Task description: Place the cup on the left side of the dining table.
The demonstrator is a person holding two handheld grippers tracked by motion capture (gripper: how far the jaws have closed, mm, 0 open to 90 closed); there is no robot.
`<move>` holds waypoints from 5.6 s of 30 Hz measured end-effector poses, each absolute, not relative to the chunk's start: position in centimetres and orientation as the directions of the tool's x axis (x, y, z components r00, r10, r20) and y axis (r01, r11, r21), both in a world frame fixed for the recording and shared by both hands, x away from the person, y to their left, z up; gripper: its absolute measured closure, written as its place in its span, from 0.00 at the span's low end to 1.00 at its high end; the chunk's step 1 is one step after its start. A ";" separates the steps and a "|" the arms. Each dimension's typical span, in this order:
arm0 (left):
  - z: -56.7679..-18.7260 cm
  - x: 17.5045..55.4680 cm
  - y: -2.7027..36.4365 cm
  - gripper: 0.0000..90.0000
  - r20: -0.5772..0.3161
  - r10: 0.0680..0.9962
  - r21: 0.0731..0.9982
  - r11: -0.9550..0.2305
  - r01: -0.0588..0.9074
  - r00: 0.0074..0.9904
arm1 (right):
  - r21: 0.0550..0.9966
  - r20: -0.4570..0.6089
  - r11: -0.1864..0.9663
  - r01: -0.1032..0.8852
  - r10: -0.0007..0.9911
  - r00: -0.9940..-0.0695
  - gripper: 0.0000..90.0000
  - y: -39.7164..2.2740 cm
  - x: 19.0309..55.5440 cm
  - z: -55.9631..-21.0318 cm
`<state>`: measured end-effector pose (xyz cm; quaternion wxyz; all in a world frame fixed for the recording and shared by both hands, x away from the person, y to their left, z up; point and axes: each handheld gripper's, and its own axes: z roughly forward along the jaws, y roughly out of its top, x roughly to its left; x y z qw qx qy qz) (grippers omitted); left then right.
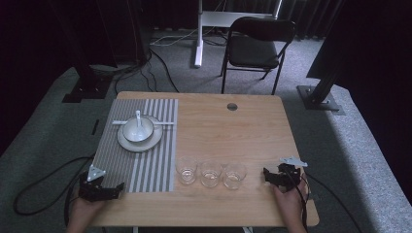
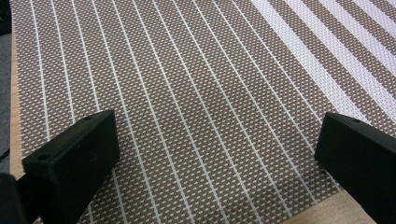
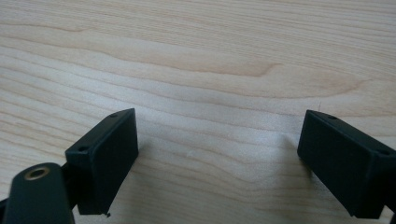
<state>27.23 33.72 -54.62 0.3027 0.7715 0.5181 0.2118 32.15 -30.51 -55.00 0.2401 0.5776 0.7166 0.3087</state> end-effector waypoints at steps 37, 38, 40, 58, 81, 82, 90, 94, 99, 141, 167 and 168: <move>-52.9 27.3 32.5 0.01 -0.002 0.881 0.660 -0.354 0.663 0.472 | 0.720 0.012 0.143 0.679 0.976 -0.218 0.13 -30.5 32.1 -55.0; -52.8 27.3 32.4 0.01 -0.003 0.878 0.661 -0.358 0.660 0.479 | 0.720 0.012 0.143 0.679 0.976 -0.218 0.13 -30.5 32.1 -55.0; -52.6 27.3 32.2 0.01 -0.009 0.874 0.664 -0.358 0.656 0.486 | 0.720 0.012 0.143 0.679 0.976 -0.218 0.13 -30.5 32.1 -55.0; -50.7 27.8 28.9 0.01 -0.004 0.817 0.687 -0.416 0.596 0.576 | 0.720 0.012 0.142 0.679 0.976 -0.218 0.13 -30.5 32.1 -55.0; -48.5 29.1 23.8 0.03 0.002 0.722 0.721 -0.480 0.499 0.692 | 0.720 0.012 0.143 0.679 0.976 -0.218 0.13 -30.5 32.1 -55.0; -48.3 29.2 23.5 0.03 0.011 0.718 0.723 -0.487 0.490 0.696 | 0.720 0.012 0.142 0.679 0.976 -0.218 0.13 -30.5 32.1 -55.0; -47.3 29.8 21.7 0.03 0.020 0.683 0.730 -0.509 0.456 0.730 | 0.720 0.013 0.142 0.679 0.976 -0.218 0.13 -30.5 32.1 -55.0; -46.8 30.0 20.9 0.03 0.027 0.659 0.734 -0.524 0.433 0.752 | 0.720 0.012 0.143 0.679 0.976 -0.218 0.13 -30.5 32.1 -55.0; -46.2 30.3 20.0 0.03 0.023 0.637 0.741 -0.529 0.414 0.771 | 0.720 0.012 0.143 0.679 0.976 -0.218 0.13 -30.5 32.1 -55.0; -45.3 32.8 9.5 0.03 0.024 0.450 0.704 -0.642 0.304 0.893 | 0.720 0.012 0.143 0.679 0.976 -0.218 0.13 -30.5 32.2 -55.0; -46.3 33.3 3.9 0.03 0.016 0.358 0.636 -0.724 0.267 0.933 | 0.721 0.012 0.144 0.678 0.976 -0.219 0.13 -30.5 32.2 -55.0; -46.3 33.3 3.7 0.03 0.023 0.361 0.632 -0.728 0.266 0.932 | 0.720 0.012 0.143 0.679 0.976 -0.219 0.13 -30.5 32.2 -55.0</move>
